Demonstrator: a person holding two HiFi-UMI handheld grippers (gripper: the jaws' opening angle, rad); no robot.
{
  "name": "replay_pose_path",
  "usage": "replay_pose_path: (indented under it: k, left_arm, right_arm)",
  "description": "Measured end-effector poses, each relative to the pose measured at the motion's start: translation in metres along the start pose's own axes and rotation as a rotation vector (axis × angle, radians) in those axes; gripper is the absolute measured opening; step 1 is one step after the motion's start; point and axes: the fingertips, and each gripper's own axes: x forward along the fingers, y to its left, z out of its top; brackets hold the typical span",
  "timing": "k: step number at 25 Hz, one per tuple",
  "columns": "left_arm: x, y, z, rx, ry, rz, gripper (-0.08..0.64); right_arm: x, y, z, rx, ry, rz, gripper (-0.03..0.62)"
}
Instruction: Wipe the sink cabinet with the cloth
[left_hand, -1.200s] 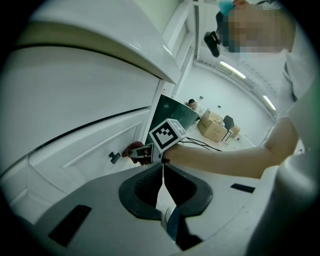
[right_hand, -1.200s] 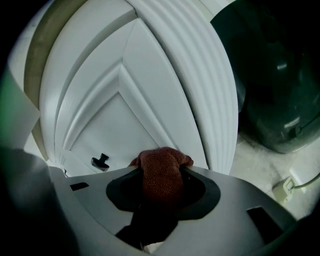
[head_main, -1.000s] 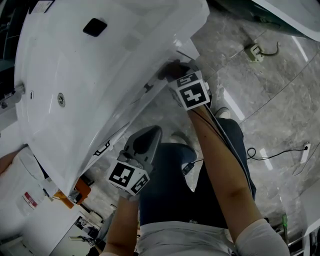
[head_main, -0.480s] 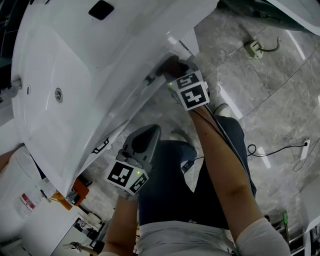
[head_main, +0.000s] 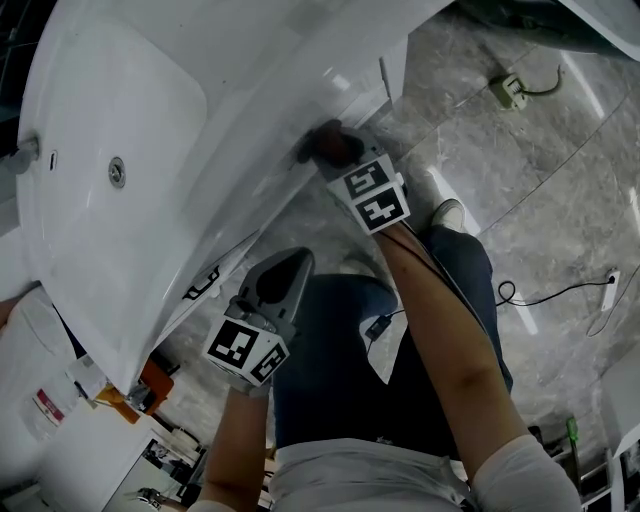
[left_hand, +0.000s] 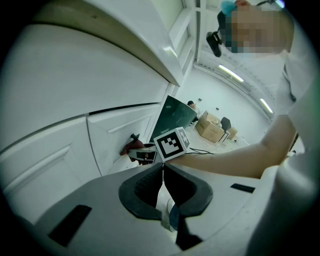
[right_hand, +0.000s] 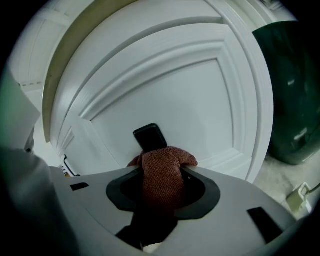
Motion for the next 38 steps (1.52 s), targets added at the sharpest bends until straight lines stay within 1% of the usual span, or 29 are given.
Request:
replay_pose_path:
  k: [2,5,8,13,18,21,25,30,34,38]
  left_arm:
    - [-0.006,0.001,-0.003,0.002,-0.001,-0.006,0.014]
    - [-0.015,0.003,-0.007,0.007,-0.001,-0.016,0.014]
    - [-0.022,0.008,-0.009,0.004,-0.003,-0.018,0.014]
    - [-0.027,0.016,-0.012,-0.002,-0.003,-0.018,0.014]
    - [-0.029,0.013,-0.011,-0.014,0.007,-0.029,0.014]
    - [-0.031,0.007,-0.007,-0.009,0.017,-0.043,0.014]
    - [-0.033,0.0,0.0,-0.005,0.029,-0.055,0.014]
    - [-0.031,-0.006,0.006,-0.008,0.042,-0.068,0.014]
    - [-0.029,-0.013,0.009,-0.012,0.044,-0.071,0.014]
    - [-0.027,-0.02,0.013,-0.014,0.043,-0.07,0.014]
  right_arm:
    - [0.003,0.013,-0.003,-0.031,-0.001,0.012,0.155]
    - [0.01,0.042,-0.012,-0.076,0.022,0.052,0.155]
    - [0.015,0.063,-0.019,-0.088,0.037,0.074,0.155]
    - [0.017,0.063,-0.02,-0.087,0.05,0.072,0.155]
    - [0.014,0.063,-0.017,-0.059,0.045,0.031,0.155]
    - [0.007,0.062,-0.004,-0.039,0.019,0.019,0.155]
    - [-0.006,0.063,0.018,0.016,-0.03,0.01,0.155]
    - [-0.021,0.063,0.041,-0.012,-0.076,-0.049,0.153]
    - [-0.033,0.061,0.059,-0.013,-0.111,-0.055,0.153]
    - [-0.043,0.06,0.067,-0.05,-0.11,-0.051,0.155]
